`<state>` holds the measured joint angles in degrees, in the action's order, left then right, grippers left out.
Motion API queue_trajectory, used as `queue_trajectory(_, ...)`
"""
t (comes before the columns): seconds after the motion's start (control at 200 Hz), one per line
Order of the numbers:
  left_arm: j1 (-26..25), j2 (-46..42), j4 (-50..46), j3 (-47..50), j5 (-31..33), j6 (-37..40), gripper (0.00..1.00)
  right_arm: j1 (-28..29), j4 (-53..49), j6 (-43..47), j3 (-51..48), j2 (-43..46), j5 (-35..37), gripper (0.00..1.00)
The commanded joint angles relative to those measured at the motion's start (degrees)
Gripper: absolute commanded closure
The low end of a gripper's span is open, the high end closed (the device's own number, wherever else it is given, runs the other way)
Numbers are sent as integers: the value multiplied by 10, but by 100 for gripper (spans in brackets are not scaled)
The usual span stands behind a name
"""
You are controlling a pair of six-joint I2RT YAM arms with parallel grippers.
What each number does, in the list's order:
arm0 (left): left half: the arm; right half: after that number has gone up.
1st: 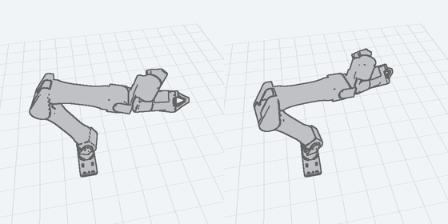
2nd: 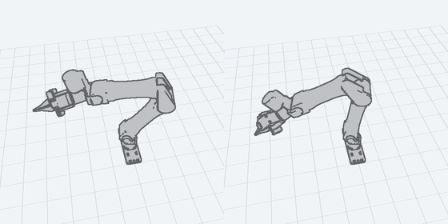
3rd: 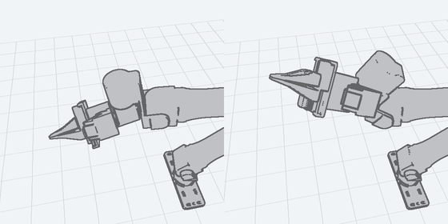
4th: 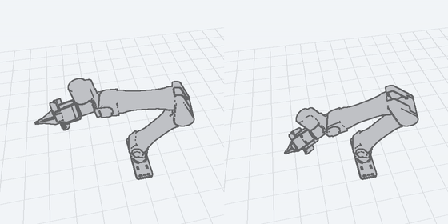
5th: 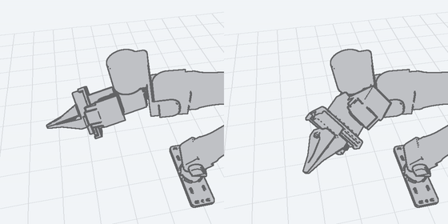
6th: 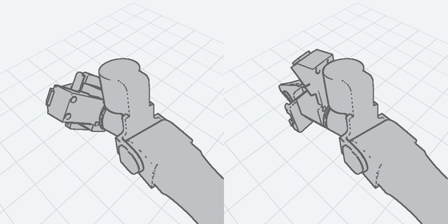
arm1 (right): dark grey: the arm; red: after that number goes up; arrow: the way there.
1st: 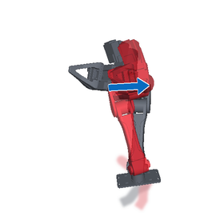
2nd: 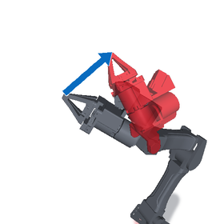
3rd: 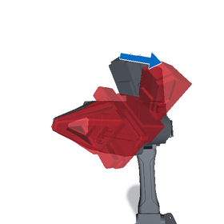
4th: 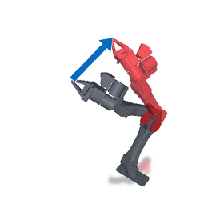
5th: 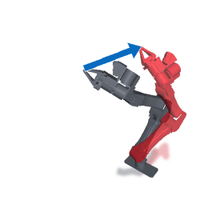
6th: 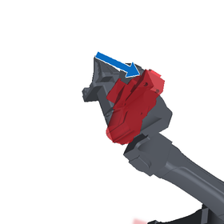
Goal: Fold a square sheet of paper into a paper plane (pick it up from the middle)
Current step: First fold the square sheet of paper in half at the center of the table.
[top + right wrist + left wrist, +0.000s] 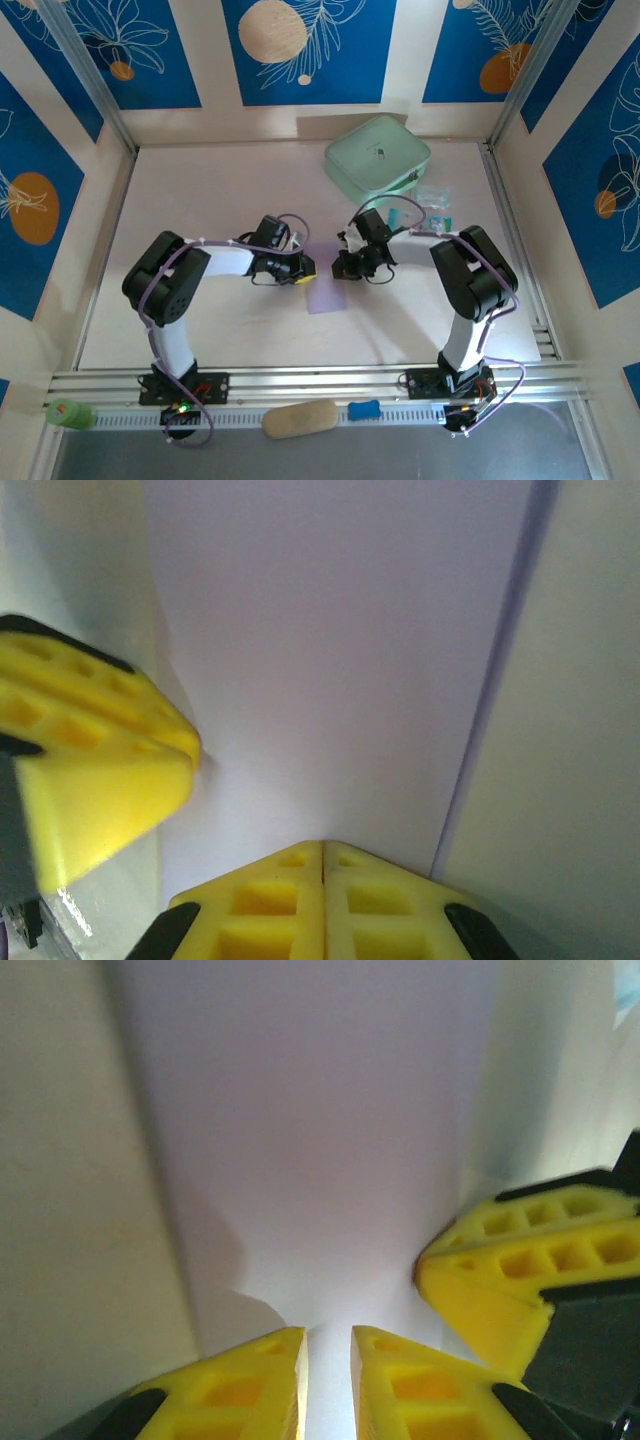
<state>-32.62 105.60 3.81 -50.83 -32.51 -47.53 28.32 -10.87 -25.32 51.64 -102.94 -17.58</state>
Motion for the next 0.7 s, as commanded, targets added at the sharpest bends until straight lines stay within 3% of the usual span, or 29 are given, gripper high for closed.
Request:
queue_trajectory(0.0,2,21,-29,-9,18,18,81,-10,-32,-17,-15,22,-3,91)
queue_trajectory(0.35,3,-33,-13,-28,-13,9,78,-24,-72,-103,-38,123,-9,74)
queue_trajectory(0.695,22,56,-21,-126,-25,25,78,-6,-57,-218,-107,168,-49,63)
